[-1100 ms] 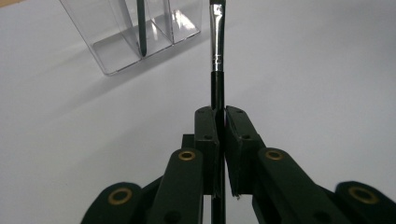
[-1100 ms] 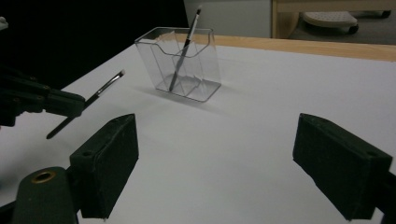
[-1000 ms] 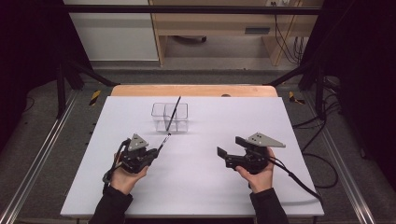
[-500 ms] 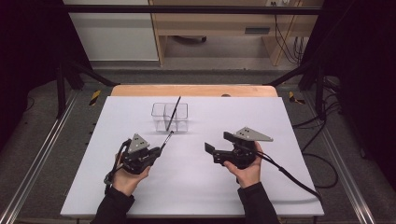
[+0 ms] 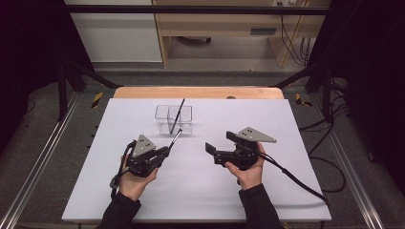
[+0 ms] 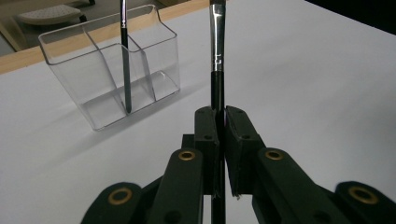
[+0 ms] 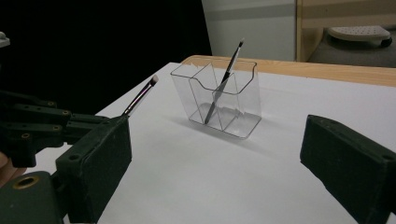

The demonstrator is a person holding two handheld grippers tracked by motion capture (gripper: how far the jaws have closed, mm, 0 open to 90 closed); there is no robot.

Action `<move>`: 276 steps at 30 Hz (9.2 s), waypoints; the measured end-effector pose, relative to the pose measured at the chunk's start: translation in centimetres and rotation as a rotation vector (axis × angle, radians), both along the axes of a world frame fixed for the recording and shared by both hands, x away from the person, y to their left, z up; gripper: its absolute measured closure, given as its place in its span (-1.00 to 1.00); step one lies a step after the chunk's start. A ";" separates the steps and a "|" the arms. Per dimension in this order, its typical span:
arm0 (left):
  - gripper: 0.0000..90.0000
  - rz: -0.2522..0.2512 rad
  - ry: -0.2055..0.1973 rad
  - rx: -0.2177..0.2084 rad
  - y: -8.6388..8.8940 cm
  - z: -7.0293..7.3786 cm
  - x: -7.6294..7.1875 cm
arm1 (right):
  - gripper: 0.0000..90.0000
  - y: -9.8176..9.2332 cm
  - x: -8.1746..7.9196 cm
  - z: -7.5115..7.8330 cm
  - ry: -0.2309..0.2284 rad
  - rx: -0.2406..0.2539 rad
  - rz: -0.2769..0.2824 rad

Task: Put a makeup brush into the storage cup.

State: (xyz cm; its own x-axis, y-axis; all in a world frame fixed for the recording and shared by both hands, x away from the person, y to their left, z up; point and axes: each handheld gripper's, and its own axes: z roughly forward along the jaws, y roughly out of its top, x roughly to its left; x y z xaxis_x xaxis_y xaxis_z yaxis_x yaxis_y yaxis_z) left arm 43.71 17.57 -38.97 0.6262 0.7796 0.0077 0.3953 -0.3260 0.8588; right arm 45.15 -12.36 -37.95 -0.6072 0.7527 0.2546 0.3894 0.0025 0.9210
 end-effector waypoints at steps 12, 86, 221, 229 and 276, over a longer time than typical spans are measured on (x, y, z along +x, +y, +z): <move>0.85 -0.013 -0.028 -0.008 -1.6 0.2 -0.3 | -0.79 0.3 0.1 0.0 0.007 0.050 -0.011; 0.85 -0.064 -0.081 -0.098 -7.7 -0.8 -1.8 | 0.55 2.2 1.0 -1.6 0.169 0.217 0.026; 0.85 0.021 -0.103 -0.138 0.5 4.2 4.1 | -0.77 -4.7 -2.0 -2.4 0.004 -0.135 -0.009; 0.85 0.015 -0.113 -0.125 0.0 4.7 5.6 | -0.78 -5.6 -2.2 -2.8 0.014 -0.137 -0.023; 0.85 0.105 -0.103 -0.163 -1.0 4.2 14.6 | -0.80 -6.7 -2.2 -3.0 0.020 -0.115 -0.044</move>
State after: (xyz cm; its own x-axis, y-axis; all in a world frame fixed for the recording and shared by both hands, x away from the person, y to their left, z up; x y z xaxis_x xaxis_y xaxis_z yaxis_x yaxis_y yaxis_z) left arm 58.35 16.59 -34.74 0.5437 0.8369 -0.0638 0.3271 -0.1412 0.9344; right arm 42.94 -19.09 -40.93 -0.5688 0.8033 0.1765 0.4099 0.0908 0.9076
